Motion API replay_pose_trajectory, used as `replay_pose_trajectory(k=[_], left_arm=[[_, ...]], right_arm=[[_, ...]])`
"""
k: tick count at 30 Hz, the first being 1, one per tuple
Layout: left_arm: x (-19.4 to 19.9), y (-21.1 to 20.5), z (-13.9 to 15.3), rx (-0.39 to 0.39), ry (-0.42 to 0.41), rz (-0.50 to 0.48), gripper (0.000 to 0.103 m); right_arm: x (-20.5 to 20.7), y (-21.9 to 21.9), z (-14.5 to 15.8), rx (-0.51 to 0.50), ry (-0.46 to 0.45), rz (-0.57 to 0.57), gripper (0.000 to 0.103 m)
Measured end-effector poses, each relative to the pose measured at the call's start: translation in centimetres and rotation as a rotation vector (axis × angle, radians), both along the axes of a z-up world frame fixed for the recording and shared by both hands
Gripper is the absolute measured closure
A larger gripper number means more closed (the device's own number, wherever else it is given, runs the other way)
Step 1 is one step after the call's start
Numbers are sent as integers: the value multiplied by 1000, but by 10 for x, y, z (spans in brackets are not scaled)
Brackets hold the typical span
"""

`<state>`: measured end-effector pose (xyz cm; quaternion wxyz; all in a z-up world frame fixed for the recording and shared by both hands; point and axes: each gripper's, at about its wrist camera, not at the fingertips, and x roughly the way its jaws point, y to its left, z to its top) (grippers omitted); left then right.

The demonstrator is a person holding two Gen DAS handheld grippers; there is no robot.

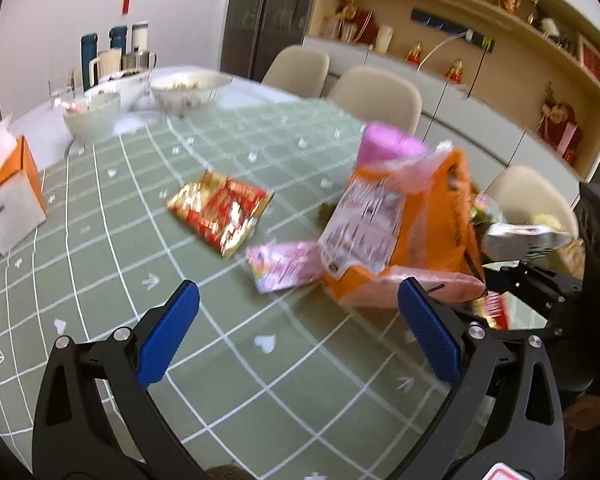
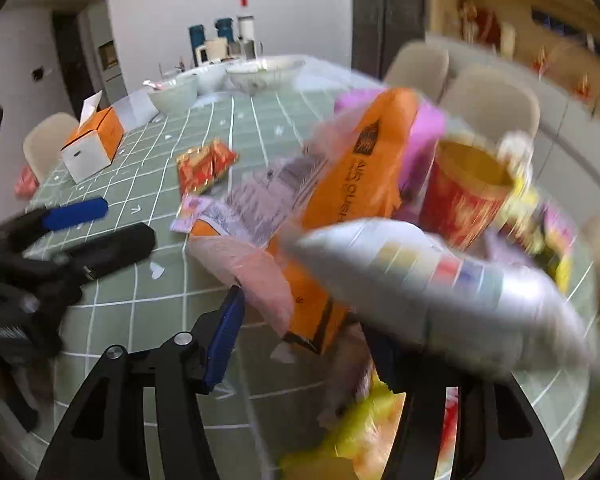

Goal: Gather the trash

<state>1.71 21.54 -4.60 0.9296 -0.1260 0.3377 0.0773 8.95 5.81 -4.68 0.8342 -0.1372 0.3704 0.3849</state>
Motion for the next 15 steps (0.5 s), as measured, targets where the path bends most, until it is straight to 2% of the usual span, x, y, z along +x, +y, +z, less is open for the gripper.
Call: replay_pose_trajectory(k=[3,6,10,13,15], left_arm=[[-5,-9,19,4,-21,-26,8],[-15,-28,39,19,-58,-84,8],[-34,-71,60,119,-77,-108,8],[-53,-109,68,220,-102,-47,8],[-59,-132,69,205,-92,-87,8]], right_arm=[[-15,-25,19,38,38,13,49],[-41,-63,35,61,51,-31,48],[-67,-120,51,36,-6,-218,48],[-81,-162,51,42,-21,-351,48],[-96,-182,51,15,-81,-445,48]])
